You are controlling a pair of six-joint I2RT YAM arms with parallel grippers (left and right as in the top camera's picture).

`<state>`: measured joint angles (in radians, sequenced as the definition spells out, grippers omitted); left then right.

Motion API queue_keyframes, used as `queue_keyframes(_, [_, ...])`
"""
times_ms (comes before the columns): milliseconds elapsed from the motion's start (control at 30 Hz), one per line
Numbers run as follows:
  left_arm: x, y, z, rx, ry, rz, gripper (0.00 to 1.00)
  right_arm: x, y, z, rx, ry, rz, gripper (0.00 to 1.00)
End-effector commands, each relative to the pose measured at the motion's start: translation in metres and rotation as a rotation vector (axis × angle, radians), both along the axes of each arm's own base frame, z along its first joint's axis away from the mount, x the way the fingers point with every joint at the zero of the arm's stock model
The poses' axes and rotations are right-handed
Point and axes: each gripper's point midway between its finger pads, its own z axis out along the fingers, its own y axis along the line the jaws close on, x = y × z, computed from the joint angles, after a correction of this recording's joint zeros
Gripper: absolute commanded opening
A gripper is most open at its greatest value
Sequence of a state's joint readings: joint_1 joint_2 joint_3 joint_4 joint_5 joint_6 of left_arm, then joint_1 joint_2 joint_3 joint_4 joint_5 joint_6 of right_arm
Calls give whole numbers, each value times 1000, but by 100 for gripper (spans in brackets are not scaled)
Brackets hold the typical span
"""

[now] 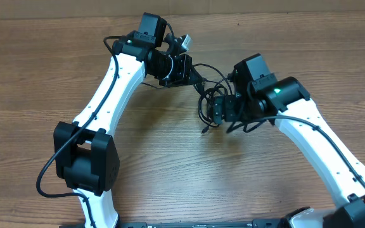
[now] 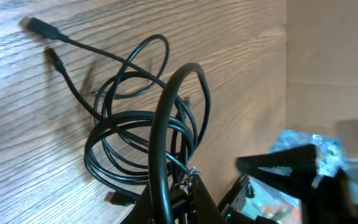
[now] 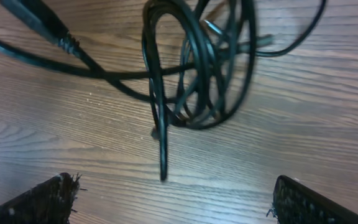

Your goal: Untangle cables

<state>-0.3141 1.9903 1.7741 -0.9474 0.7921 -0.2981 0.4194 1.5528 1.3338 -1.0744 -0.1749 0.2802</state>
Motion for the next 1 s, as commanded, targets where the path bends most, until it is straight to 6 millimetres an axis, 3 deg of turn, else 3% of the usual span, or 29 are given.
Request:
queue_keyframes(0, [-6, -14, 22, -104, -37, -82, 4, 1, 6, -15, 12, 46, 5, 100])
queue_keyframes(100, [-7, -15, 23, -111, -36, -85, 4, 5, 8, -27, 12, 63, -20, 96])
queue_keyframes(133, [-6, -15, 23, -110, -36, -85, 4, 6, 8, -33, 14, 73, -36, 81])
queue_keyframes(167, [-6, -14, 23, -110, -36, -83, 4, 6, 8, -35, 16, 79, -51, 54])
queue_keyframes(233, [-5, -12, 23, -110, -37, -79, 4, 6, 8, -37, 19, 82, -64, 13])
queue_keyframes(267, [-3, -10, 23, -109, -40, -74, 4, 7, 8, -37, 20, 82, -69, 4])
queue_keyframes(467, [8, 9, 10, -17, -48, -13, 4, 10, 4, -38, -5, 65, -80, 4])
queue_keyframes(600, [19, 48, -18, 197, -40, 93, 4, 14, -14, -41, -98, 39, -113, 4])
queue_keyframes(733, [24, 102, -37, 377, 7, 200, 4, 18, -40, -39, -239, 3, -163, 4])
queue_keyframes(833, [26, 117, -38, 385, 25, 231, 4, 21, -44, -38, -263, -14, -172, 4])
queue_keyframes(967, [28, 137, -42, 428, 38, 270, 4, 29, -73, -34, -394, -71, -297, 4])
